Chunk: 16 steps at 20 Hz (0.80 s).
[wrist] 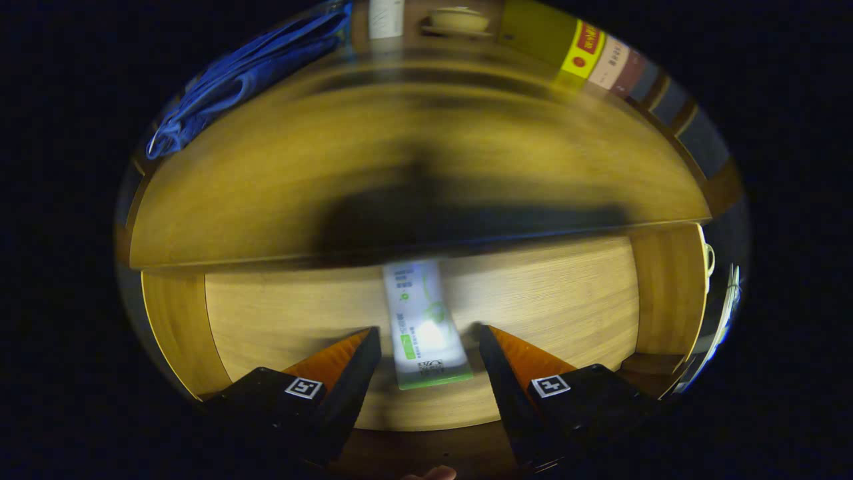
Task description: Pull open the drawer, take out the items inside it, and place them on the countertop above the cabinet.
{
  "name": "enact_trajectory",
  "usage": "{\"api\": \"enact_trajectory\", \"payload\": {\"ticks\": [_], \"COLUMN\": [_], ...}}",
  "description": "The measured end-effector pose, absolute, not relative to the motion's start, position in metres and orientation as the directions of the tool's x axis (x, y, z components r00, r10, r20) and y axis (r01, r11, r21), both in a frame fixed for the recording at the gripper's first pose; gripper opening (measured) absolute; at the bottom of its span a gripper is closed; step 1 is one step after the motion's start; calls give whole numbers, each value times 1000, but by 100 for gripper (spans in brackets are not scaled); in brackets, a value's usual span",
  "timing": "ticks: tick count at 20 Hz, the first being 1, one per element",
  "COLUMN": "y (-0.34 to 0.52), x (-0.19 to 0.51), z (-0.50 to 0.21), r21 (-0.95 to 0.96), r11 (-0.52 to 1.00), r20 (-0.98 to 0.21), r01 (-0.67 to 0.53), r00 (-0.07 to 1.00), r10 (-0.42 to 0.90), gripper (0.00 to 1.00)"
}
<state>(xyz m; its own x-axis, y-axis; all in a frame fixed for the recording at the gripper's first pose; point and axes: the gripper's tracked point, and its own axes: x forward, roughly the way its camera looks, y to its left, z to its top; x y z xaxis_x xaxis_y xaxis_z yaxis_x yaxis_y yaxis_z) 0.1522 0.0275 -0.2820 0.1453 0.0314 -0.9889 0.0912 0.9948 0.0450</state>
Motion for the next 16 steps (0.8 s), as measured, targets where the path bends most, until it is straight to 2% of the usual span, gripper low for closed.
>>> {"api": "enact_trajectory", "payload": {"ticks": [4,7,10,16], "y": [26,24,23,6], "x": [166,176,182,202], "z": [-268,-248,-224,-140], "r21": [84,86,80,12], "r11": [984,981,979,982], "r20": [-977,-970,-971,-952], "r01": [156,176,188,191], "r00": [207,238,236,302], "r10": [50,42,34,-47], "gripper": [90,68,55,54]}}
